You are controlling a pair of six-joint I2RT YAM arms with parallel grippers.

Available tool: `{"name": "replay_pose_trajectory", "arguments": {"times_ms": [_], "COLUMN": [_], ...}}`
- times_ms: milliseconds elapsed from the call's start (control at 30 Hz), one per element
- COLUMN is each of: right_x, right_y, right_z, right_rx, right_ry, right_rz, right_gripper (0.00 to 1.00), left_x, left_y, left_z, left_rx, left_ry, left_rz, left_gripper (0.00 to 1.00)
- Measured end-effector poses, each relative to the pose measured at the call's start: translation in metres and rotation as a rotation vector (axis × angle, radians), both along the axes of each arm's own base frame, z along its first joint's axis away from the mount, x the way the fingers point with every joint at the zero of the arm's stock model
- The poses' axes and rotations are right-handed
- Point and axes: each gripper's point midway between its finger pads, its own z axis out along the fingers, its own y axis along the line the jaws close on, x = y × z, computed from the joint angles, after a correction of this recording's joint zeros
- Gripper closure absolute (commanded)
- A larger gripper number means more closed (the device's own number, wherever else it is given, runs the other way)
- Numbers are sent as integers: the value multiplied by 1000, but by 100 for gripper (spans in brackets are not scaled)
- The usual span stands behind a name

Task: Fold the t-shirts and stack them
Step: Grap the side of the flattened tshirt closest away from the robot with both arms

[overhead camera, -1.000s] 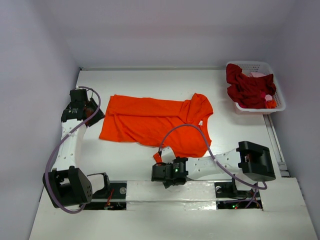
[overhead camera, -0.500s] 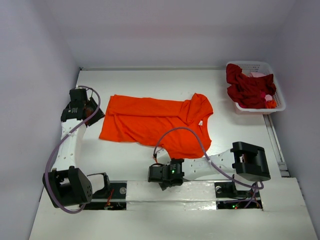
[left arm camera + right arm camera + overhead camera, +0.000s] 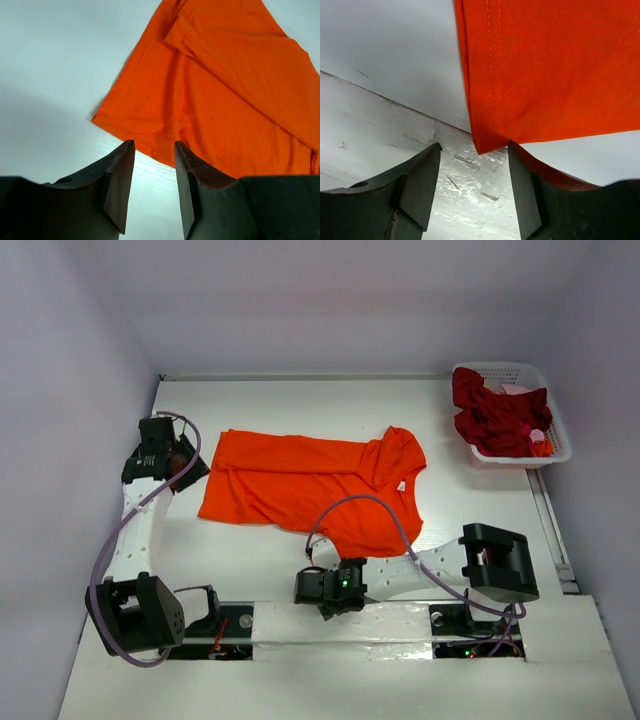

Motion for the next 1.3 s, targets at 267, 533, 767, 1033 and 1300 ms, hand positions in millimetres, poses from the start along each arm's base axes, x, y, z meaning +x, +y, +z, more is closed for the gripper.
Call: {"name": "replay_pose_trajectory", "arguments": {"times_ms": [267,533,767,1033,1300], "right_x": [3,17,36,39,40], "right_y": [3,2,-2,-3,-5], "right_z": [-2,-3,-4,-4,-3], "right_rx": [17,38,33,36,38], "right_ry": [26,45,10,-3,-11], "right_rz": [-29,-103,-174,-189,-199], "right_gripper": [43,43,45,61,67], "left_x": [0,-1,-2,-1,-1], "left_y": [0,-2,-3,-3,-3], "left_z": [0,0,0,3,3], "left_rx": [-1,-7,-11,-12,-13], "left_ry": [0,3,8,2,-1], "left_rz": [-1,-5,-8,-10,-10], "left_gripper": [65,65,65,65,65]}}
